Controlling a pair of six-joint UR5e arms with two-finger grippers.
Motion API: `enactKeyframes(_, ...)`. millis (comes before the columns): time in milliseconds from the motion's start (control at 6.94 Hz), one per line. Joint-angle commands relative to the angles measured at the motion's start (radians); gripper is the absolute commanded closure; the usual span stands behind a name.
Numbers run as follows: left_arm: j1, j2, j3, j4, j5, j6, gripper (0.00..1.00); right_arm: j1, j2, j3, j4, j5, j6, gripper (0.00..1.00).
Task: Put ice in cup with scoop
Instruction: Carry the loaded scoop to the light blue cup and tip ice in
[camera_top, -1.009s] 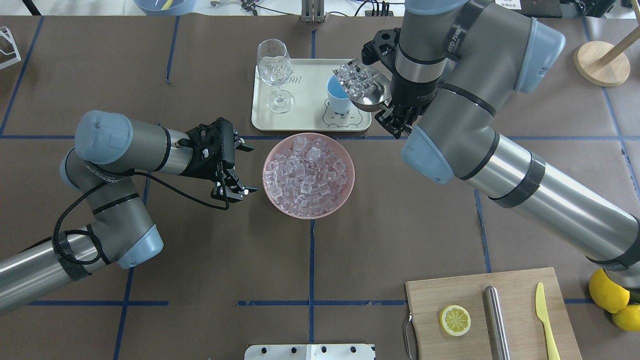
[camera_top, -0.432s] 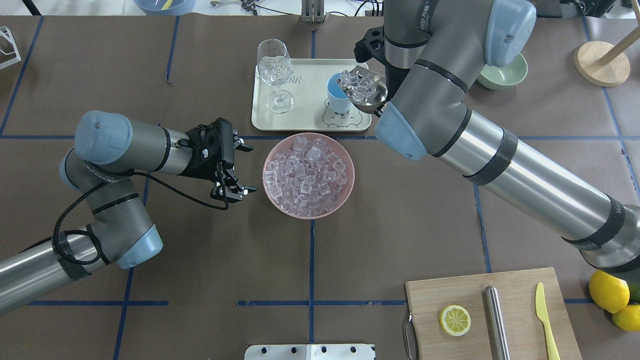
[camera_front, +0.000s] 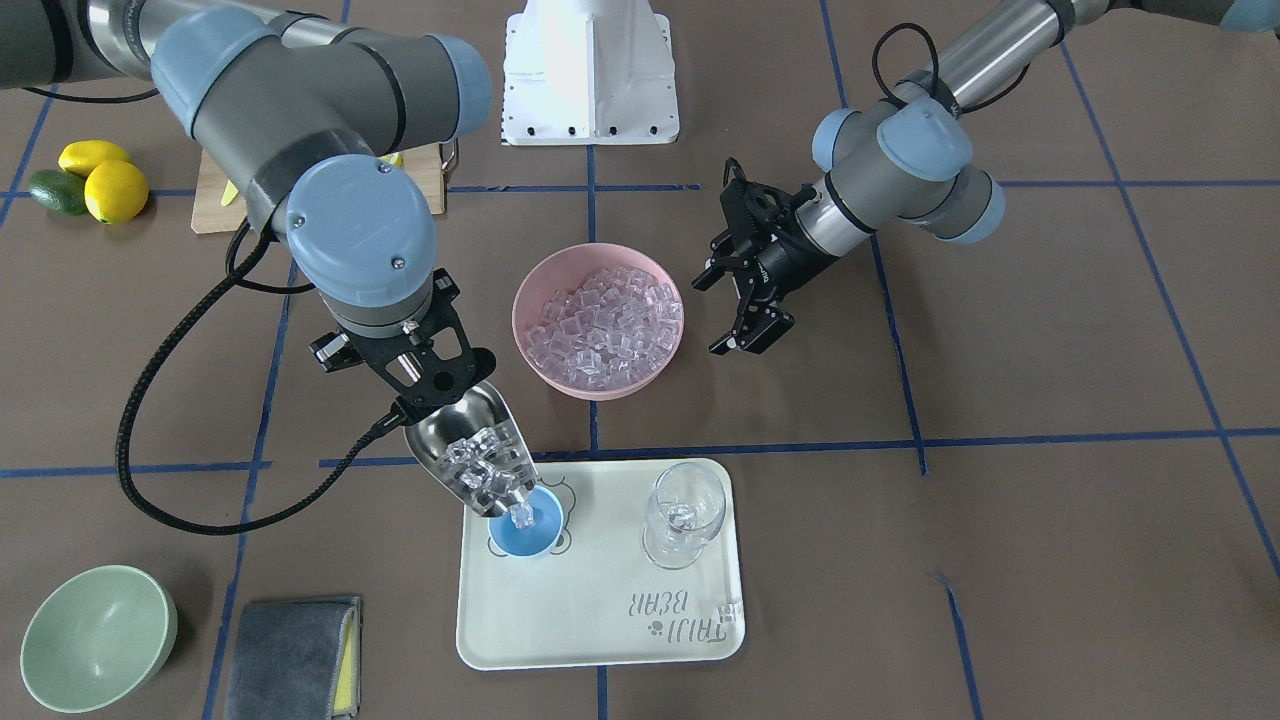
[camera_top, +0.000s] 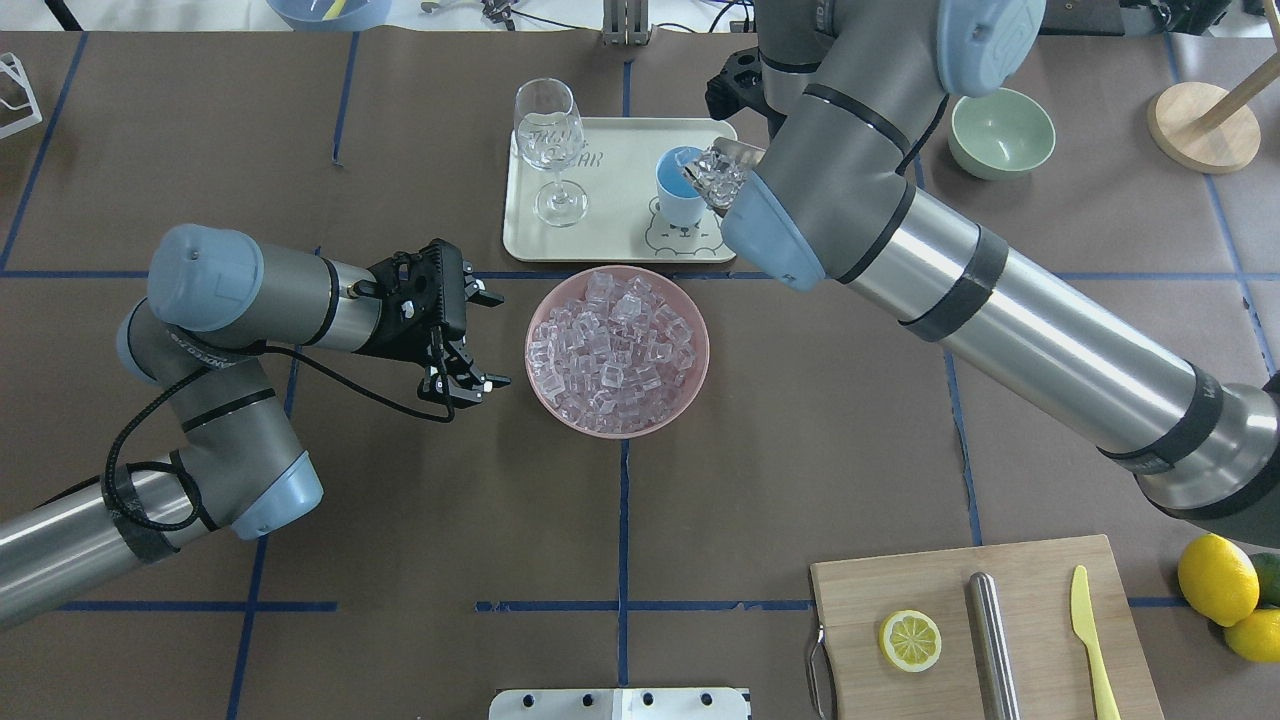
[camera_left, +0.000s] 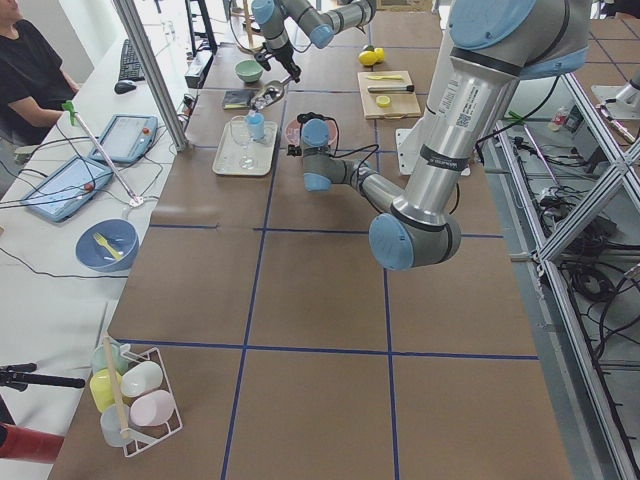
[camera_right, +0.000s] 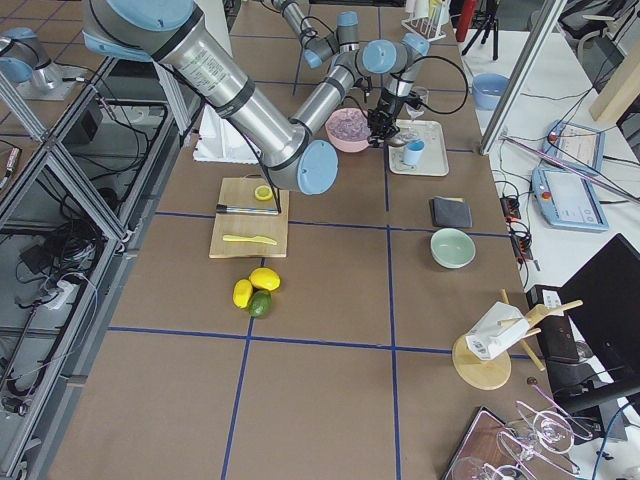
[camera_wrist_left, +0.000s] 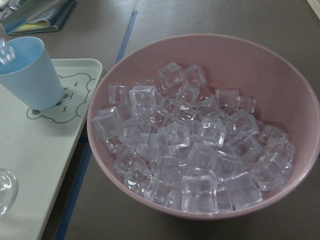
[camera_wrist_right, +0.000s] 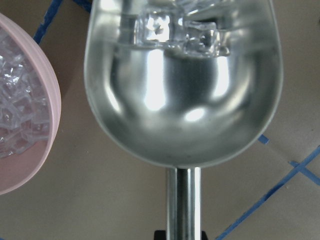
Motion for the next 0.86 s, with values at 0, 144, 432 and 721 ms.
enactKeyframes(0,0.0,0.002,0.001,0.0,0.0,0.002,0.0,0.002,0.065,-0.062,-0.085,-0.026,-0.069,1.0)
enactKeyframes(144,0.0,0.002,0.001,0.0,0.0,0.002,0.0,0.005,0.068,-0.067,-0.111,-0.043,-0.112,1.0)
enactKeyframes(432,0.0,0.002,0.001,0.0,0.0,0.002,0.0,0.011,0.082,-0.067,-0.166,-0.056,-0.146,1.0)
enactKeyframes(721,0.0,0.002,0.001,0.0,0.0,0.002,0.0,0.016,0.089,-0.07,-0.191,-0.067,-0.169,1.0)
